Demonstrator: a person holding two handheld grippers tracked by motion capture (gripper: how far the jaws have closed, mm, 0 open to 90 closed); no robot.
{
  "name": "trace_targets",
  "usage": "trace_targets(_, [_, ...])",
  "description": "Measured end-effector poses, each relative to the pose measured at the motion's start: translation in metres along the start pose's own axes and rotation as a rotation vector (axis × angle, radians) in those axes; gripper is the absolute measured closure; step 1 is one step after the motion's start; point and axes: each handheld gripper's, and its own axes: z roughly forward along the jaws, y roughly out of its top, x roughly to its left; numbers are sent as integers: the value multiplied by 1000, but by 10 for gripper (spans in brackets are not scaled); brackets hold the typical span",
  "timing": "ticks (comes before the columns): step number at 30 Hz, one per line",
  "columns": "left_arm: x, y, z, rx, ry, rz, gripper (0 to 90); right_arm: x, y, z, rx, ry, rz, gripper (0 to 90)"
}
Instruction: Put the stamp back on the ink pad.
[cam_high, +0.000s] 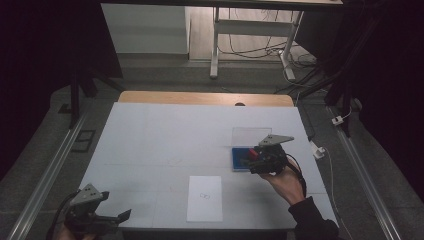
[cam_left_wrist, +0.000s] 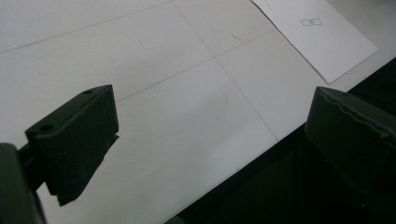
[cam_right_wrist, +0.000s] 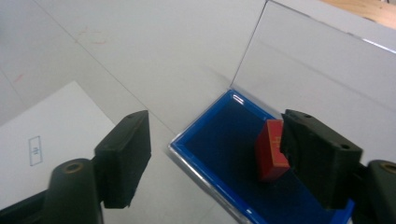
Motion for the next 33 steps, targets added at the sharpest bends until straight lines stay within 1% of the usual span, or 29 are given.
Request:
trace_targets(2, [0,0,0,-1,1,0,31,2,0,1,16,11,19,167])
trace_targets(4, [0,0,0,-1,0,1,30,5,-1,0,28,26,18,140])
trace_targets(6, [0,0,0,-1,1,1,30,8,-1,-3,22,36,15,113])
trace_targets(10, [0,0,-1,-3,1,-4,30,14,-1,-9,11,36,18,77])
trace_targets(12, [0,-1,-1,-4,0,-5,29,17,-2,-13,4,47,30,59])
trace_targets(16, [0,-1,-1,-3,0,-6,29,21,-7,-22,0,52,44,32])
trace_targets(21, [0,0,0,-3,-1,-9,29,26,-14,-36,-14,33,46,13])
trace_targets(25, [0,0,0,-4,1,-9,29,30,-21,-47,-24,29,49,0])
trace_targets(30, [1,0,-1,-5,0,-10,29,34,-29,-59,-40,14,54,0])
trace_targets(33, [1,0,-1,-5,-1,-10,28,35,-34,-65,-36,3,62,0])
